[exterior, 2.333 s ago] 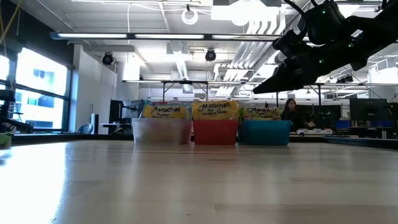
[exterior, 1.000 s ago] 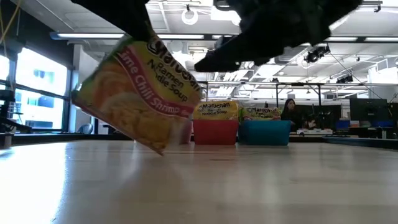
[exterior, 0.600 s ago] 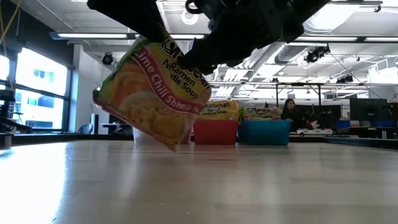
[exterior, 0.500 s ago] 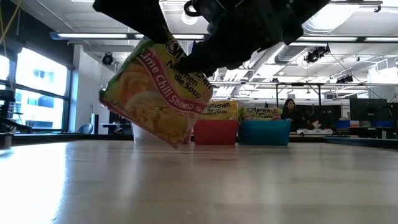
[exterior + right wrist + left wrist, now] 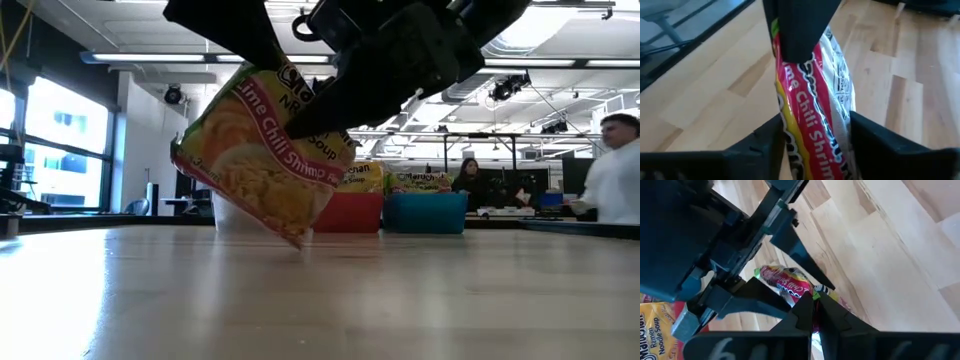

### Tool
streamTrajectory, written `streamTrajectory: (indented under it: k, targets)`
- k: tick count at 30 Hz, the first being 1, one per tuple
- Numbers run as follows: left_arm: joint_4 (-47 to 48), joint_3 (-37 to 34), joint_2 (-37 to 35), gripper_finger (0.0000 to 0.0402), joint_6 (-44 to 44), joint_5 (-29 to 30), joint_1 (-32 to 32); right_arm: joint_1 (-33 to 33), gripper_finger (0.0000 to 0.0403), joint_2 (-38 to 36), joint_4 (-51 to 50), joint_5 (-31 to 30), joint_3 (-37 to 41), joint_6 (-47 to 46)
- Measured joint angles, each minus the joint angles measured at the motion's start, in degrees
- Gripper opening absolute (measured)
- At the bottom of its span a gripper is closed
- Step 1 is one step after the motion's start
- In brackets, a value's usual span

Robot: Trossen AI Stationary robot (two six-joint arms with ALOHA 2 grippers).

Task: Sort Maruchan noodles
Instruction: Put the green noodle pack into the blue bin

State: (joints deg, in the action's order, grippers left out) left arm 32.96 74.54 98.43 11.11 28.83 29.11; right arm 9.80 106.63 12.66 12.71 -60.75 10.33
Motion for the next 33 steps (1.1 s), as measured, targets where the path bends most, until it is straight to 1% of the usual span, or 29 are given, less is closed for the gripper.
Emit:
streamTrajectory:
  k: [2,5,8,10,12,13,15,17,20,22,25,27,29,31,33]
  targets:
    - [-0.01,0.00,0.00,0.0003,-0.64,-0.16,0.06,0.00,0.0152,0.00,0.03,0.88,0.00,-0.05]
    - [0.12,0.00,0.00,0.0012,-1.00,-1.90,0.01,0.02,0.0110,0.00,0.01,1.13,0.02,-0.22]
    - [1.13,0.00,-0.49,0.0025,-1.02,-2.76,0.14,0.07,0.0078,0.02,-0.09,1.34,0.07,-0.23]
    - [2.63,0.00,-1.45,0.0033,-1.41,-2.95,0.32,0.09,0.0066,0.00,-0.05,1.35,0.07,-0.44]
    - [4.64,-0.14,-3.17,0.0040,-3.43,-3.40,0.46,0.11,0.0063,0.00,-0.56,1.34,0.07,-0.44]
    - [4.44,-0.73,-4.53,0.0042,-4.70,-4.06,0.54,0.11,0.0063,-0.01,-0.89,1.34,0.06,-0.42]
    - [1.08,-3.69,-7.86,0.0045,-5.85,-4.58,0.63,0.11,0.0065,-0.29,-2.01,1.26,0.02,-0.43]
    - [-5.55,-9.15,-11.53,0.0046,-5.88,-4.65,0.82,0.09,0.0065,-0.78,-3.27,0.95,0.02,-0.22]
    - [-18.19,-19.58,-17.84,0.0046,-4.89,-4.57,0.74,-0.37,0.0066,-3.18,-8.55,-1.53,0.05,0.44]
    - [-27.39,-27.03,-22.01,0.0046,-3.92,-4.30,0.06,-1.14,0.0066,-6.12,-13.94,-4.97,0.13,1.44]
    - [-42.15,-38.12,-27.02,0.0046,-2.59,-3.92,-1.98,-3.14,0.0066,-11.88,-20.52,-11.91,0.07,3.36]
    - [-52.04,-44.01,-29.17,0.0046,-2.46,-3.90,-3.66,-5.35,0.0066,-15.63,-26.40,-16.79,0.07,3.81]
    - [-59.18,-49.47,-30.83,0.0046,-2.72,-3.94,-5.34,-8.57,0.0066,-18.95,-31.38,-20.61,0.07,4.42]
    - [-66.00,-53.62,-31.08,0.0046,-3.20,-4.30,-6.95,-12.73,0.0066,-21.71,-36.22,-22.39,0.07,5.86]
    - [-72.00,-56.90,-31.41,0.0046,-3.70,-4.27,-8.44,-17.13,0.0066,-23.58,-39.76,-22.58,0.07,7.36]
